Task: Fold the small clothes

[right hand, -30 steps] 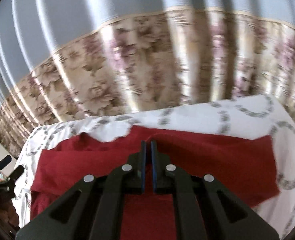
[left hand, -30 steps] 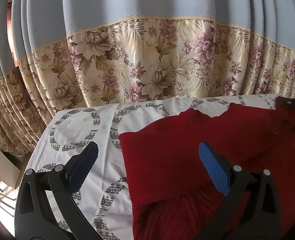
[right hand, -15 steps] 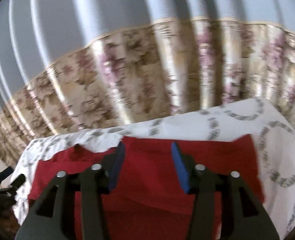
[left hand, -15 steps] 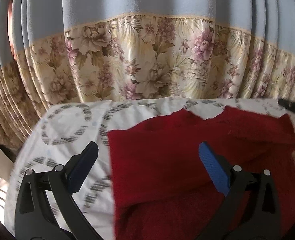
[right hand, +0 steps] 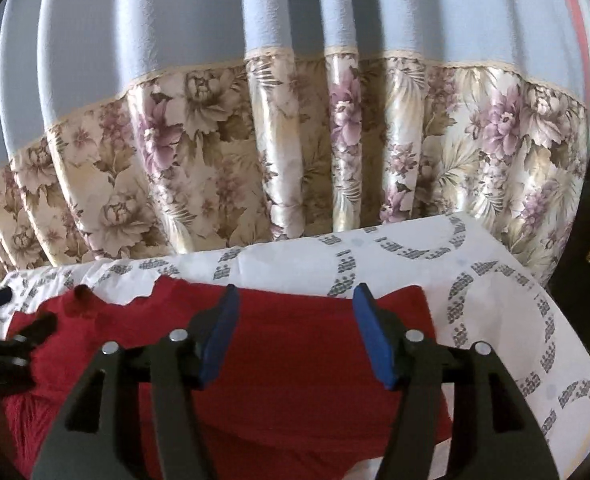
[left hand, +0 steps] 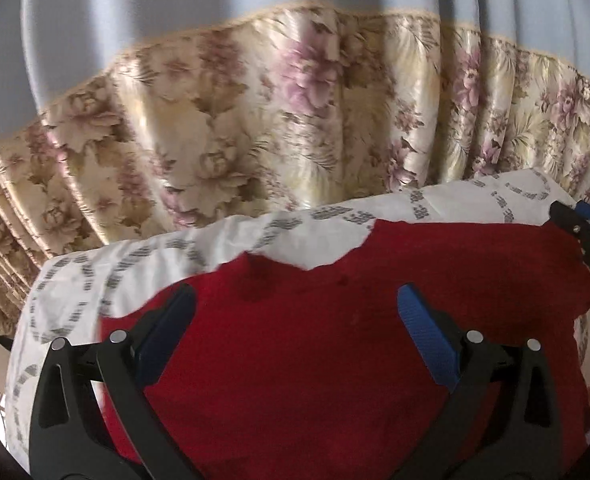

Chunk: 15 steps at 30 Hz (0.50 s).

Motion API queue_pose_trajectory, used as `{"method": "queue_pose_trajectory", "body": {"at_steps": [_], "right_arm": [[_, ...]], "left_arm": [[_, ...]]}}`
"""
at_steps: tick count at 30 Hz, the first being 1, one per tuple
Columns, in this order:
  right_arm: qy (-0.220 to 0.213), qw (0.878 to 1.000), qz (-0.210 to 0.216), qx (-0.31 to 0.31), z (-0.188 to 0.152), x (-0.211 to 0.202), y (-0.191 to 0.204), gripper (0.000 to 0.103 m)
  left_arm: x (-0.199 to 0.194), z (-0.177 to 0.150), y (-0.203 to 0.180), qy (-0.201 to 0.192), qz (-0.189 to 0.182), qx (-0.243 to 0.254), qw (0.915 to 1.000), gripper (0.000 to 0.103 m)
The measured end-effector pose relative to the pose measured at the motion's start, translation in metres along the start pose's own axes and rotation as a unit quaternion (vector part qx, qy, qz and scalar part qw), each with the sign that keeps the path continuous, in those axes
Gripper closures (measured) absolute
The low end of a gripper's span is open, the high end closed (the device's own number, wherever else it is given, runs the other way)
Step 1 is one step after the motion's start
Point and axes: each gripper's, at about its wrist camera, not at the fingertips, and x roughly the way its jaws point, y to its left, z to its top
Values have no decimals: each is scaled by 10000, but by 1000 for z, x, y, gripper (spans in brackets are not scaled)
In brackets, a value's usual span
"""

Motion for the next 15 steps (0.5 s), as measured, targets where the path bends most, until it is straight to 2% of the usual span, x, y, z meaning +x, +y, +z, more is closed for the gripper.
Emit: {"method": "queue_pose_trajectory", "body": {"at_steps": [5, 6, 8, 10, 11, 12, 14, 15], "right_arm": [[-5, 9998, 48, 214, 2, -1, -11, 37], [0, 9998, 52, 208, 2, -1, -11, 37], [0, 9997, 34, 225, 2, -1, -11, 36], [19, 9997, 42, 226, 3, -1, -12, 36], [15, 9997, 31, 221, 3, -1, -11, 35], [18, 9998, 20, 222, 3, -1, -11, 35], [30, 9997, 15, 239, 2, -1, -13, 35], [38, 9996, 4, 266, 2, -1, -14, 35]], "left_arm": [[26, -2, -22, 223, -17, -41, 9997, 4], [32, -2, -26, 297, -75, -74, 9995, 7], [42, -4, -33, 467, -178, -114, 9987, 19], [52, -8, -43, 719, -444, -84, 9964, 58], [55, -9, -48, 810, -544, -68, 9952, 60], [53, -10, -52, 752, -441, -20, 9962, 61], [50, -10, -56, 660, -489, 31, 9966, 83], [46, -10, -54, 608, -573, -65, 9965, 88]]}}
